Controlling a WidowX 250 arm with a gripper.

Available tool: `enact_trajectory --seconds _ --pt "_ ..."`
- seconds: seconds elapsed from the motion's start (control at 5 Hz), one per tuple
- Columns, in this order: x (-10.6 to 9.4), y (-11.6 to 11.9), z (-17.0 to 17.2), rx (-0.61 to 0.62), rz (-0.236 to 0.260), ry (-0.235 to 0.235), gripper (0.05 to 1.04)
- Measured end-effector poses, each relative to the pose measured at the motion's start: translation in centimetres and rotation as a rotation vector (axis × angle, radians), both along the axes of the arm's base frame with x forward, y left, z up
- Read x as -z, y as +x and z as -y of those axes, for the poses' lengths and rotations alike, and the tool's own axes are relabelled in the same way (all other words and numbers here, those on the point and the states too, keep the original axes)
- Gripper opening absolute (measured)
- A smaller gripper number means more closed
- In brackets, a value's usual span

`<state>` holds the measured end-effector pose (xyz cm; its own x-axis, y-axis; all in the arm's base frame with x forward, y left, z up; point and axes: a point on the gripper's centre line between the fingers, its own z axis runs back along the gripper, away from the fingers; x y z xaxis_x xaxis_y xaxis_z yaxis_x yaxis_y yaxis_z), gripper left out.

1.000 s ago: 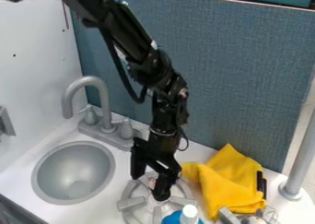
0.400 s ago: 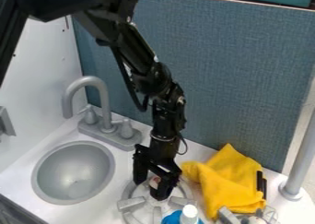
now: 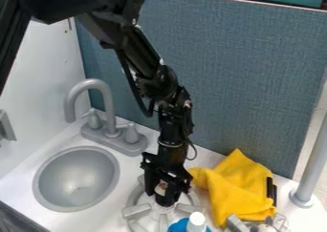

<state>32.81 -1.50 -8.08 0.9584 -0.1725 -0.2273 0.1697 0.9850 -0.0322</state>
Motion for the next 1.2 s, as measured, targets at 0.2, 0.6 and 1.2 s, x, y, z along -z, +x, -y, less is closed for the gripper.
enact_trajectory --seconds 0.2,0.6,1.2 --pt "-1.1 -0.6 -0.3 -0.025 0.003 0.022 0.564" --pt "-7.2 -4.4 -1.9 -0.171 0.009 0.156 0.542" --pt "-2.4 -10.9 -7.5 -0.269 -0.033 0.284 0.542"
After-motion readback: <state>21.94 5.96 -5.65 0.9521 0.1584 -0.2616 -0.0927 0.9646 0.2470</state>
